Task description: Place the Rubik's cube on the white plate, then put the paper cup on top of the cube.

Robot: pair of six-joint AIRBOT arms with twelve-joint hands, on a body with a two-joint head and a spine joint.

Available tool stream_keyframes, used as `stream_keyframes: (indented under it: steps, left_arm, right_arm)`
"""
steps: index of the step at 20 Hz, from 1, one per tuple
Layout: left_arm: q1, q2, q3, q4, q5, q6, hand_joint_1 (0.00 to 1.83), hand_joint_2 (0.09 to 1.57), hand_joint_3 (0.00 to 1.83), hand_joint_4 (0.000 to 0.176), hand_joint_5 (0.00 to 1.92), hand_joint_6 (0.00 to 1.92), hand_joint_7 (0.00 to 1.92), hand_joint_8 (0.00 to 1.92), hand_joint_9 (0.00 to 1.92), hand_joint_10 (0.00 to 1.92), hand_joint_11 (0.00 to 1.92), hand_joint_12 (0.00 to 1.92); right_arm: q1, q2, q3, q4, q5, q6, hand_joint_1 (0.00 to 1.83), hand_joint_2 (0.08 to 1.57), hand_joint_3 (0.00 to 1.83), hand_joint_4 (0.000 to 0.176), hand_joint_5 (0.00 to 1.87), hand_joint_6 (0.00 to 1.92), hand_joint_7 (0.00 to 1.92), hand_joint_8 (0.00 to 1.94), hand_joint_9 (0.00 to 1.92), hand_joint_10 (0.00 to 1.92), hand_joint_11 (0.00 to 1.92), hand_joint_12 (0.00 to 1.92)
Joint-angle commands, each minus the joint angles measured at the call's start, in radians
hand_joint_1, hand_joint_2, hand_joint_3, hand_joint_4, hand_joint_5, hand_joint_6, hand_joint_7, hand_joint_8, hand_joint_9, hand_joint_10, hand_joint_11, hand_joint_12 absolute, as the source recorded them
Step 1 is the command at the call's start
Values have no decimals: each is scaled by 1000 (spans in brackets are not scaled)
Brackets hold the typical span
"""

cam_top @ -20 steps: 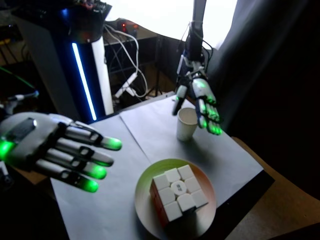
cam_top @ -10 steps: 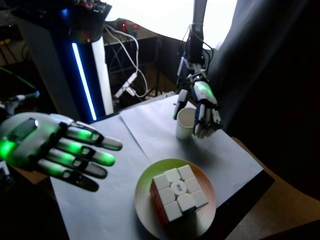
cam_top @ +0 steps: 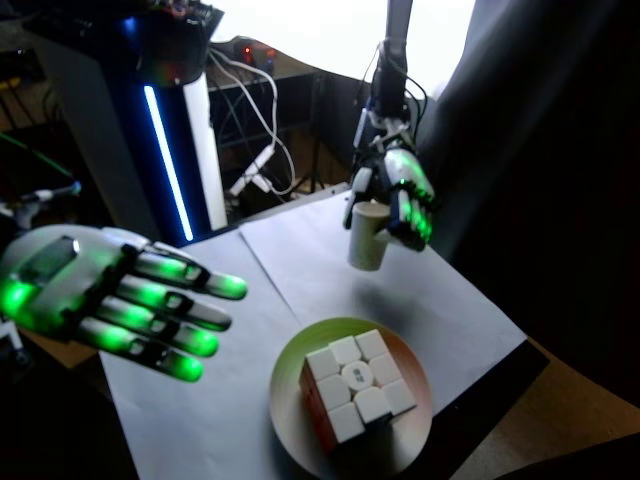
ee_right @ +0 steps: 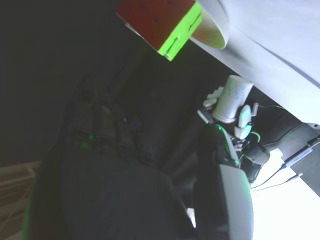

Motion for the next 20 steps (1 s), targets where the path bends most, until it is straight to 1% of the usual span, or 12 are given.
stream_keyframes:
  steps: [1,2,4,5,6,9,10,13,14,15,18,20]
  left_arm:
    - [-20,12,-4,11,-141,-4,848,1345,0,86,565,1640,263,1819,354,1921,463,1921]
    - [-29,19,-4,19,-142,-4,868,1342,0,62,568,1637,186,1897,309,1921,414,1921]
    - [-63,32,1,38,-135,-4,882,1344,9,32,552,1649,141,1818,213,1921,332,1921]
    - [-90,33,10,47,-118,-4,1047,1227,0,79,266,1682,142,1801,195,1921,292,1921]
    - [-114,33,20,55,-99,-5,903,1325,8,51,463,1685,146,1802,166,1921,226,1921]
    - [-156,33,37,73,-71,-10,859,1351,0,65,550,1652,161,1832,246,1921,367,1921]
    - [-188,31,54,84,-46,-17,883,1363,3,9,534,1671,124,1846,202,1921,309,1921]
    - [-295,-1,124,136,57,-60,840,1350,0,100,552,1652,168,1914,307,1921,472,1921]
    - [-331,-18,147,155,88,-78,956,1407,9,43,466,1722,426,1870,397,1921,597,1921]
    - [-362,-36,170,175,119,-92,996,1414,5,27,448,1731,506,1826,439,1921,648,1921]
    - [-457,-96,232,215,218,-94,1060,1360,0,7,495,1664,635,1630,523,1857,633,1921]
    - [-513,-132,265,242,273,-95,911,1351,0,36,553,1641,438,1686,472,1920,599,1921]
  right_arm:
    - [7,0,2,0,127,0,486,1207,0,54,0,0,0,0,74,5,0,543]
    - [6,-1,2,1,127,0,487,1208,0,47,0,0,0,0,71,3,0,538]
    - [6,-3,3,1,127,0,472,1206,0,71,0,0,0,0,57,0,0,457]
    - [6,-3,3,2,127,0,474,1209,0,60,0,0,0,0,63,3,0,458]
    - [6,-3,3,2,127,0,479,1206,0,60,0,0,0,0,62,2,0,462]
    - [6,-5,4,2,127,0,481,1208,0,50,0,0,0,0,69,4,0,562]
    - [6,-7,5,2,127,0,481,1202,0,62,0,0,0,0,66,2,0,591]
    - [5,-8,6,2,127,0,497,1202,1,86,0,0,0,0,51,3,0,428]
    - [4,-9,6,2,127,0,493,1198,0,89,0,0,0,0,49,3,0,401]
    - [3,-10,7,2,127,0,493,1197,0,78,0,0,0,0,52,4,0,396]
    - [0,-15,7,2,127,0,488,1187,0,87,0,0,0,0,73,11,0,376]
    - [-3,-19,8,2,127,0,495,1188,0,65,0,0,0,0,65,5,0,320]
